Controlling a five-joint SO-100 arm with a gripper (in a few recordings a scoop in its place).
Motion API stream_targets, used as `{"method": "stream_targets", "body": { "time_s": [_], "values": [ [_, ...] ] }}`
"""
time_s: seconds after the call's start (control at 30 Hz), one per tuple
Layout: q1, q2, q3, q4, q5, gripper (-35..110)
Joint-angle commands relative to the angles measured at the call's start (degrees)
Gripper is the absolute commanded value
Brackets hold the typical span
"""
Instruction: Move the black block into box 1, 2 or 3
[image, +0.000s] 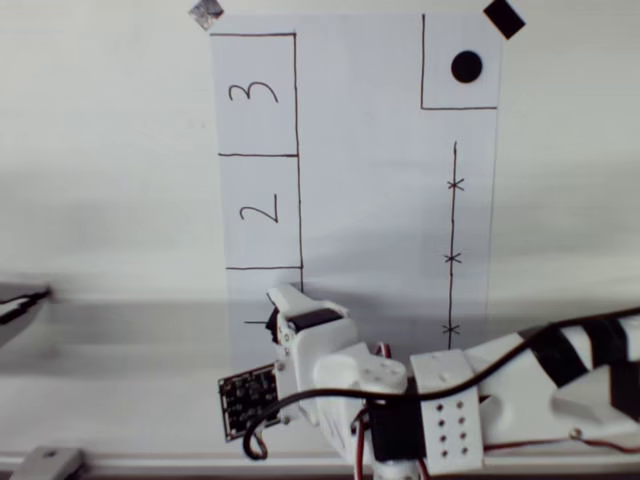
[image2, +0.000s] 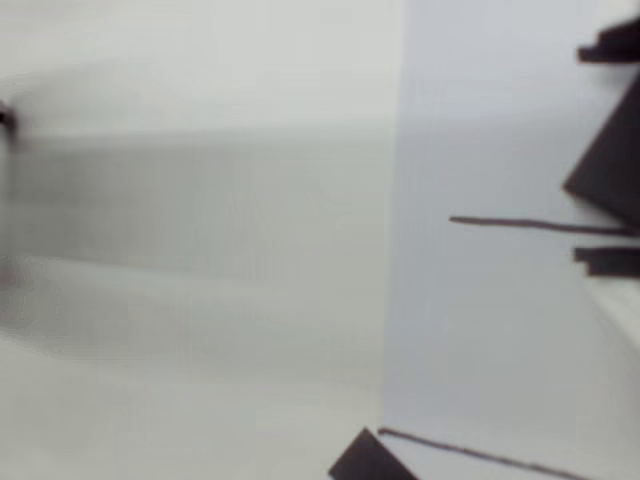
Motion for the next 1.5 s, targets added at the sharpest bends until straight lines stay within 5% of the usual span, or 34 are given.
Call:
{"method": "stream_targets", "body": {
  "time_s": [0.0, 0.43, 0.67, 1.47],
  "values": [
    [-1.23, 11.69, 0.79, -0.26, 1.32, 18],
    [-1.58, 22.94, 8.44, -0.18, 2.11, 16],
    [-2.29, 38.41, 26.63, -0.18, 2.90, 1],
    [0.70, 89.47, 90.79, -0.35, -7.12, 0]
  ]
}}
